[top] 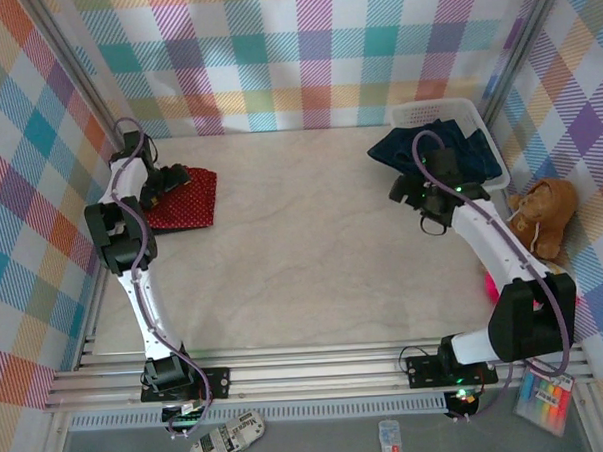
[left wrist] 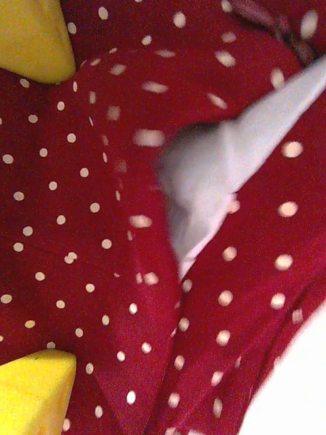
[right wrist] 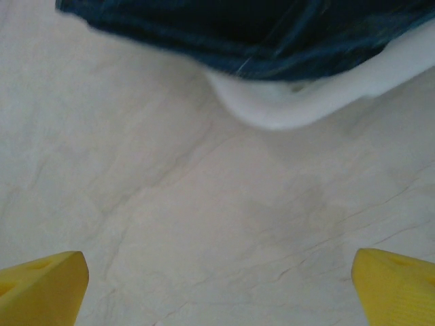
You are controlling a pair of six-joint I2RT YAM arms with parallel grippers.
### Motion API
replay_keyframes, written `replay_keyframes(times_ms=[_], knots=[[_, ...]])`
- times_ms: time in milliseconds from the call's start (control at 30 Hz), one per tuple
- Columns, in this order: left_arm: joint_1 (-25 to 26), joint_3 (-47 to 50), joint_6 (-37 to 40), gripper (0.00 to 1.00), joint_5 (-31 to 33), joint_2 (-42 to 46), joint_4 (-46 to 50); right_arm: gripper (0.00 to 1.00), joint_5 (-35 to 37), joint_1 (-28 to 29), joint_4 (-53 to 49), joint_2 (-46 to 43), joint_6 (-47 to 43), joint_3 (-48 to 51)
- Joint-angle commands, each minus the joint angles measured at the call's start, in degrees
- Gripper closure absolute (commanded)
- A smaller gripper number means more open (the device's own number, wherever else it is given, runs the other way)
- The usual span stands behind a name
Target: Fold and stack the skirts
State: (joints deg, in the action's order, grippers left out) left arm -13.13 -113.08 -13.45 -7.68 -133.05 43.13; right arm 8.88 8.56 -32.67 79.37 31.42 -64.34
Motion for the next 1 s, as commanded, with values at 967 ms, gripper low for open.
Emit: replay_keyframes(times_ms=[967], knots=[[12.1, -11.5, -12.3, 0.00, -7.2, -4.6, 9.2, 0.02, -12.9, -7.4, -0.9, 34.0, -52.4, -34.0]])
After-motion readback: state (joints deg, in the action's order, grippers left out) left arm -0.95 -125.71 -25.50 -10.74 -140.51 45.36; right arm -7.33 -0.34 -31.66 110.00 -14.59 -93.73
